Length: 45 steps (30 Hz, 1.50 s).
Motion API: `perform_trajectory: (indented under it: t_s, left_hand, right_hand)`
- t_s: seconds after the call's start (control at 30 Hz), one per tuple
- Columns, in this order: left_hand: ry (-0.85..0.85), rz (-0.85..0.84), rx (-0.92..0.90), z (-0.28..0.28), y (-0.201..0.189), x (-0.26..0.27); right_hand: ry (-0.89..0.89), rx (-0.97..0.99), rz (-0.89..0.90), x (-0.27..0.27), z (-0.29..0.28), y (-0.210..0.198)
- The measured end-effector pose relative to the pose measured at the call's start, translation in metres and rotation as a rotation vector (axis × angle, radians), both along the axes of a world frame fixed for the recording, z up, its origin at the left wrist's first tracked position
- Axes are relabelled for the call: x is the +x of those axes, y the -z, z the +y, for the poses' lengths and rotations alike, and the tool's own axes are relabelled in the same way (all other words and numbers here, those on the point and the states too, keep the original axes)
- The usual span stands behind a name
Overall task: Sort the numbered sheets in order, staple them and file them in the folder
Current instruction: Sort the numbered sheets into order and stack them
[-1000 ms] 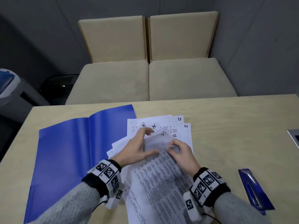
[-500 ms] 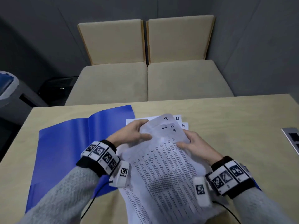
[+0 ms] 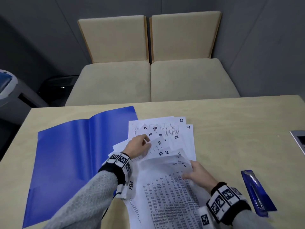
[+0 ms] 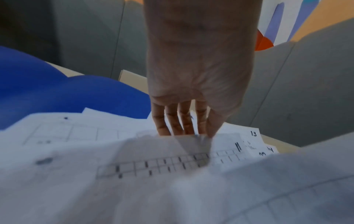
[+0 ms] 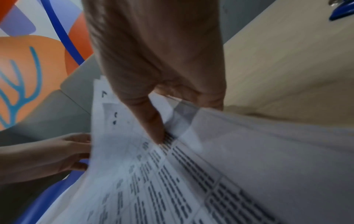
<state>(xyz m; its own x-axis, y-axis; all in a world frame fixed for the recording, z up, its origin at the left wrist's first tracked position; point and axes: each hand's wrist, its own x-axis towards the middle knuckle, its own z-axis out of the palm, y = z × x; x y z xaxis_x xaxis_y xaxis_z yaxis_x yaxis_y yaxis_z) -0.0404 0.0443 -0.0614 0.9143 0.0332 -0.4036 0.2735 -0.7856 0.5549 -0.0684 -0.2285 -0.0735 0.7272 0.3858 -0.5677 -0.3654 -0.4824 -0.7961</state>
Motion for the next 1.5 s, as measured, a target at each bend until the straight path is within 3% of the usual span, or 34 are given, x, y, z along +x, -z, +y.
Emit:
perform_trajectory:
  t_s: [0.1, 0.27, 0.43, 0.63, 0.9, 0.97, 1.07, 1.13, 1.3, 1.4, 1.5]
  left_hand:
    - [-0.041, 0.063, -0.176, -0.009, -0.004, -0.001]
    - [-0.042, 0.153, -0.35, -0.014, -0.011, -0.008]
    - [-0.097, -0.009, -0.306, -0.01, -0.007, -0.011]
    - [-0.225, 0.0, -0.366, -0.006, -0.005, -0.012]
    - [-0.07, 0.034, -0.406, -0.011, -0.013, -0.019]
    - [-0.082, -0.06, -0.357, -0.013, -0.01, -0.022]
    - [-0.059, -0.382, -0.095, -0.013, -0.005, -0.028]
    - [-0.033, -0.479, -0.027, -0.015, -0.007, -0.031]
    - [0.022, -0.133, -0.119, -0.023, -0.003, -0.04]
    - [0.019, -0.12, -0.259, -0.024, -0.005, -0.043]
    - [0.104, -0.137, -0.287, -0.023, -0.007, -0.047]
  right_hand:
    - [-0.099, 0.059, -0.008, 0.008, 0.002, -0.002]
    - [-0.195, -0.1, -0.417, 0.008, 0.01, 0.0]
    - [-0.251, -0.147, -0.563, 0.0, 0.014, 0.005]
    - [-0.267, -0.154, -0.605, -0.006, 0.013, 0.002]
    - [-0.226, -0.136, -0.62, -0.008, 0.023, 0.01]
    - [-0.208, -0.124, -0.591, -0.013, 0.022, 0.011]
    - [-0.19, -0.075, -0.562, -0.019, 0.02, 0.011]
    - [-0.187, -0.077, -0.56, -0.022, 0.02, 0.011]
    - [-0.192, -0.076, -0.569, -0.023, 0.02, 0.01]
    - [-0.179, -0.109, -0.605, -0.024, 0.017, 0.011]
    - [-0.164, -0.105, -0.587, -0.024, 0.016, 0.012]
